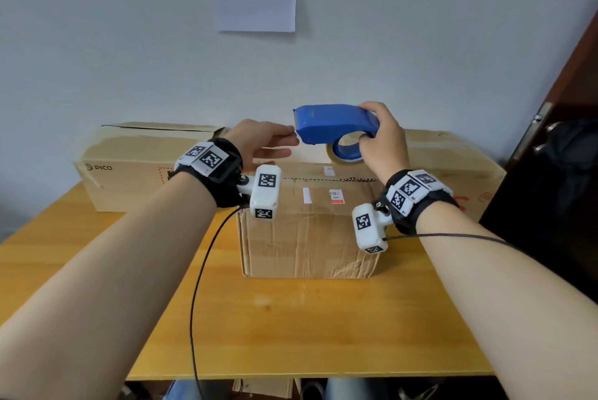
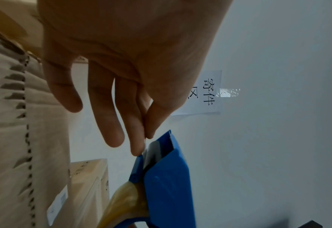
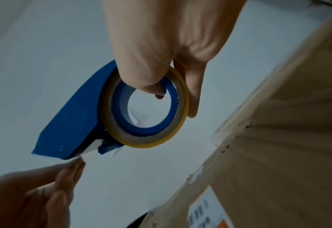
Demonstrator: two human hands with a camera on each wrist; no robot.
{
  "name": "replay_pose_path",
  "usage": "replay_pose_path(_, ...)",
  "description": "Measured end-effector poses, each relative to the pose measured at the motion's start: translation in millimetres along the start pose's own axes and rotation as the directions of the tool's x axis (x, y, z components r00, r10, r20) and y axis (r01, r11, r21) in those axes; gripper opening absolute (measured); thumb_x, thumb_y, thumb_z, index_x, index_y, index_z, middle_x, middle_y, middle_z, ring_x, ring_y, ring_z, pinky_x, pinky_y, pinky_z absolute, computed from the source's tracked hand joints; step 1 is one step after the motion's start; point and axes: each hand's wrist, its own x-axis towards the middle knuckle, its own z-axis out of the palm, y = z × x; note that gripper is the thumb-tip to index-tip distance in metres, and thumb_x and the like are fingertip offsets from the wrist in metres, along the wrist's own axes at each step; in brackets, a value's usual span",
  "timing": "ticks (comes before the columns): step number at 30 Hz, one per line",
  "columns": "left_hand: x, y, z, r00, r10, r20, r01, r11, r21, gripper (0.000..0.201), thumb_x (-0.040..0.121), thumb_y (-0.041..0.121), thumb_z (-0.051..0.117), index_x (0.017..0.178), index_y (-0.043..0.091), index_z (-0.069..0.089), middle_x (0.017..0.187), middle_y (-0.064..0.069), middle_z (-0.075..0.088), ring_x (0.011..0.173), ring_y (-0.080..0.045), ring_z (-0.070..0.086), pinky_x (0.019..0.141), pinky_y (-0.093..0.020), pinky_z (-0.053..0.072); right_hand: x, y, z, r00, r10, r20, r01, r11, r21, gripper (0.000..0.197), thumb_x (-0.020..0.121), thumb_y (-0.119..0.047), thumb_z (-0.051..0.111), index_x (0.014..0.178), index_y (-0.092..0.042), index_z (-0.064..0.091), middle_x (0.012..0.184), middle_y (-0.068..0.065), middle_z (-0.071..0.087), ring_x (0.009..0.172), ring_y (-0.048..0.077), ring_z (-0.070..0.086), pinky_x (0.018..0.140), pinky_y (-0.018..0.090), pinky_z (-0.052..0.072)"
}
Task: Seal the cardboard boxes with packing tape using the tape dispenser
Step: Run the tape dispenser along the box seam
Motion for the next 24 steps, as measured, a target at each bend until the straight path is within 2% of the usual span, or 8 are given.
replay_pose_path(4, 3, 2, -3, 0.999, -0.027, -0.029, 0.027, 1.0, 0.003, 0.018, 0.094, 0.031, 0.067, 0.108, 0.021, 0.072, 0.087, 0.01, 0.078, 0.07, -0.004, 0.069, 0.089, -0.031, 0.051, 3, -7, -4, 0.998, -0.058, 0.015, 0.058, 0.996, -0.067, 0.055, 0.087, 0.011, 0.052, 0.13, -0.023, 0.057, 0.124, 0.002, 0.06, 0.109, 0.019, 0.057, 0.082, 0.02, 0.048)
replay_pose_path(6, 5, 2, -4, 0.999, -0.028, -0.039, 0.029, 0.999, 0.018, 0.018, 0.094, 0.031, 0.068, 0.107, 0.021, 0.072, 0.086, 0.01, 0.078, 0.074, -0.005, 0.068, 0.094, -0.033, 0.05, 4, -8, -4, 0.998, -0.063, 0.023, 0.065, 0.993, -0.095, 0.055, 0.087, 0.011, 0.054, 0.13, -0.023, 0.057, 0.125, 0.002, 0.06, 0.11, 0.02, 0.057, 0.086, 0.026, 0.048)
replay_pose_path(9, 5, -2, -4, 0.999, -0.028, -0.035, 0.029, 0.999, 0.034, 0.021, 0.093, 0.031, 0.068, 0.111, 0.02, 0.072, 0.088, 0.01, 0.078, 0.079, -0.006, 0.068, 0.1, -0.035, 0.049, 3, -5, -4, 0.998, -0.064, 0.028, 0.067, 0.99, -0.126, 0.054, 0.087, 0.01, 0.055, 0.13, -0.024, 0.059, 0.125, 0.001, 0.061, 0.109, 0.019, 0.057, 0.085, 0.024, 0.045)
replay_pose_path(16, 5, -13, -3, 0.998, -0.043, -0.041, 0.045, 0.998, 0.053, 0.024, 0.093, 0.032, 0.069, 0.114, 0.019, 0.071, 0.087, 0.01, 0.078, 0.077, -0.006, 0.065, 0.107, -0.037, 0.044, -6, 2, -6, 0.993, -0.108, 0.053, 0.119, 0.954, -0.275, 0.053, 0.09, 0.005, 0.056, 0.134, -0.024, 0.059, 0.124, 0.002, 0.065, 0.108, 0.021, 0.06, 0.087, 0.023, 0.044)
replay_pose_path(20, 4, -17, -2, 0.998, -0.045, -0.039, 0.047, 0.997, 0.062, 0.024, 0.093, 0.032, 0.069, 0.113, 0.019, 0.072, 0.087, 0.009, 0.078, 0.075, -0.006, 0.065, 0.106, -0.037, 0.045, -10, 4, -7, 0.993, -0.105, 0.057, 0.118, 0.95, -0.291, 0.052, 0.093, 0.003, 0.056, 0.138, -0.023, 0.057, 0.126, 0.004, 0.065, 0.109, 0.022, 0.061, 0.088, 0.024, 0.045)
replay_pose_path(24, 2, -16, -3, 0.999, -0.032, -0.041, 0.036, 0.995, 0.092, 0.023, 0.094, 0.032, 0.069, 0.111, 0.019, 0.073, 0.086, 0.01, 0.078, 0.077, -0.006, 0.065, 0.1, -0.035, 0.048, -14, 6, -6, 0.993, -0.095, 0.069, 0.111, 0.953, -0.283, 0.051, 0.095, 0.001, 0.057, 0.14, -0.024, 0.054, 0.122, 0.006, 0.064, 0.105, 0.025, 0.062, 0.087, 0.03, 0.052)
